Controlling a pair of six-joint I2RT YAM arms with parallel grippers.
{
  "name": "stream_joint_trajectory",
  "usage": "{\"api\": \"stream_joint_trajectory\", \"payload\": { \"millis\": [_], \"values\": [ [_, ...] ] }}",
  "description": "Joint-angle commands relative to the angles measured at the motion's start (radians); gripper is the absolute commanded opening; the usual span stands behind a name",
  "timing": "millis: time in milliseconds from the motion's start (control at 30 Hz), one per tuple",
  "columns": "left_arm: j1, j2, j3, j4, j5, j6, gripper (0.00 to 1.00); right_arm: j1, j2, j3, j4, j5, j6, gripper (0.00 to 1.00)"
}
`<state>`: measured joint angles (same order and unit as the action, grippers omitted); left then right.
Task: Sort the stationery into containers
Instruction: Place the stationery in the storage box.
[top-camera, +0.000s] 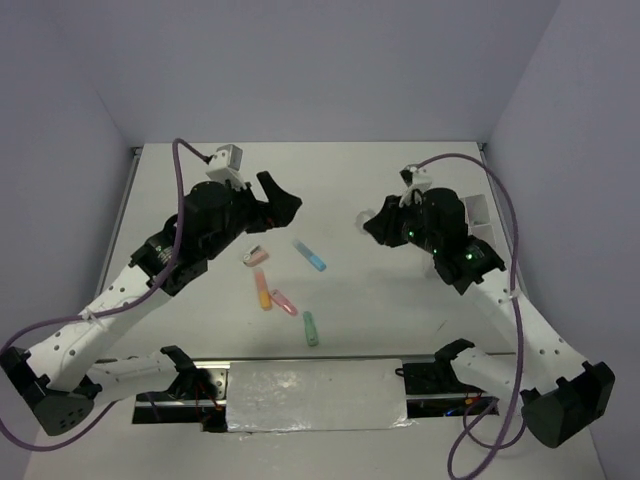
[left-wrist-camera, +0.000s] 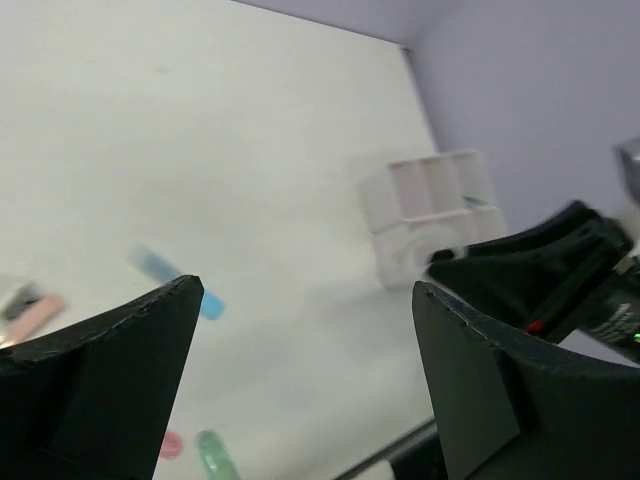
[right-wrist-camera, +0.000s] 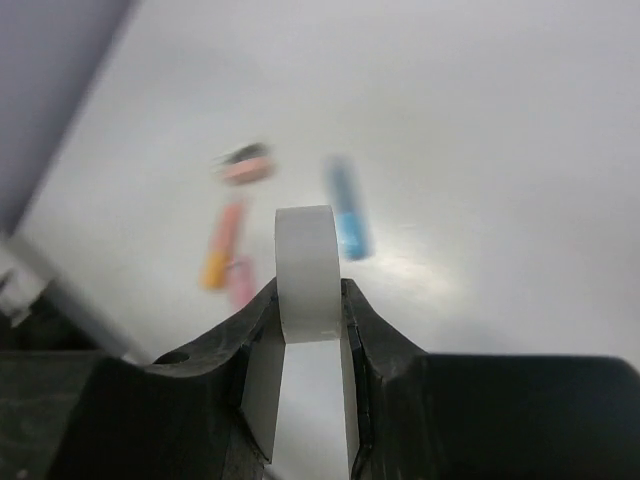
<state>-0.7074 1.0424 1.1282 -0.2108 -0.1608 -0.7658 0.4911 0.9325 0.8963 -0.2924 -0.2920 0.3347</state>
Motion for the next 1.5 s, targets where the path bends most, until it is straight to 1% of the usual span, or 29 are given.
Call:
{"api": "stream_joint_trajectory", "payload": {
  "millis": [0, 33, 100, 133, 200, 233, 267, 333, 400, 533, 733, 867, 1000, 1167, 1200, 1267, 1300, 1367, 1400, 1467],
  "values": [
    [0.005, 0.053, 0.151, -0.358, -0.285, 0.042, 0.99, -0.103, 0.081, 0.130, -0.247, 0.410, -0.105, 0.00],
    [0.003, 0.057, 0.169, -0.440, -0.295, 0.078, 0.99, -0.164, 0.141, 0.145, -0.258, 0.477, -0.117, 0.00],
    [0.005, 0.053, 0.183, -0.495, -0.322, 0.121, 0.99, -0.225, 0.222, 0.220, -0.315, 0.537, -0.141, 0.00],
    [0.005, 0.041, 0.179, -0.531, -0.336, 0.158, 0.99, -0.252, 0.309, 0.252, -0.338, 0.568, -0.149, 0.00],
    [0.005, -0.014, 0.128, -0.545, -0.365, 0.197, 0.99, -0.298, 0.388, 0.332, -0.375, 0.669, -0.189, 0.00],
    [0.006, -0.039, 0.072, -0.539, -0.428, 0.212, 0.99, -0.315, 0.449, 0.373, -0.378, 0.698, -0.212, 0.00],
    [0.006, -0.066, 0.044, -0.536, -0.459, 0.212, 0.99, -0.342, 0.475, 0.392, -0.375, 0.717, -0.221, 0.00],
    [0.006, -0.134, -0.037, -0.530, -0.508, 0.209, 0.99, -0.373, 0.547, 0.455, -0.372, 0.708, -0.226, 0.00],
    [0.006, -0.179, -0.103, -0.507, -0.487, 0.218, 0.99, -0.407, 0.613, 0.512, -0.393, 0.702, -0.235, 0.00],
    [0.005, -0.171, -0.114, -0.507, -0.465, 0.226, 0.99, -0.442, 0.702, 0.564, -0.404, 0.674, -0.246, 0.00],
    [0.008, -0.143, -0.116, -0.507, -0.460, 0.241, 0.99, -0.448, 0.778, 0.547, -0.403, 0.622, -0.226, 0.00],
    [0.008, -0.154, -0.122, -0.503, -0.464, 0.241, 0.99, -0.450, 0.764, 0.491, -0.380, 0.607, -0.217, 0.01],
    [0.008, -0.157, -0.123, -0.501, -0.459, 0.241, 0.99, -0.450, 0.753, 0.471, -0.369, 0.594, -0.212, 0.02],
    [0.006, -0.147, -0.122, -0.506, -0.460, 0.241, 0.99, -0.447, 0.746, 0.451, -0.375, 0.571, -0.209, 0.12],
    [0.008, -0.147, -0.122, -0.503, -0.460, 0.240, 0.99, -0.447, 0.743, 0.446, -0.370, 0.565, -0.209, 0.18],
    [0.008, -0.147, -0.123, -0.501, -0.454, 0.244, 0.99, -0.445, 0.732, 0.437, -0.367, 0.562, -0.203, 0.23],
    [0.008, -0.145, -0.125, -0.499, -0.454, 0.246, 0.99, -0.445, 0.729, 0.435, -0.367, 0.560, -0.201, 0.30],
    [0.008, -0.142, -0.123, -0.501, -0.451, 0.247, 0.99, -0.439, 0.720, 0.438, -0.373, 0.565, -0.198, 0.36],
    [0.008, -0.140, -0.123, -0.501, -0.453, 0.246, 0.99, -0.436, 0.718, 0.440, -0.375, 0.570, -0.198, 0.40],
    [0.006, -0.137, -0.122, -0.501, -0.453, 0.247, 0.99, -0.430, 0.709, 0.443, -0.379, 0.574, -0.197, 0.41]
  ]
}}
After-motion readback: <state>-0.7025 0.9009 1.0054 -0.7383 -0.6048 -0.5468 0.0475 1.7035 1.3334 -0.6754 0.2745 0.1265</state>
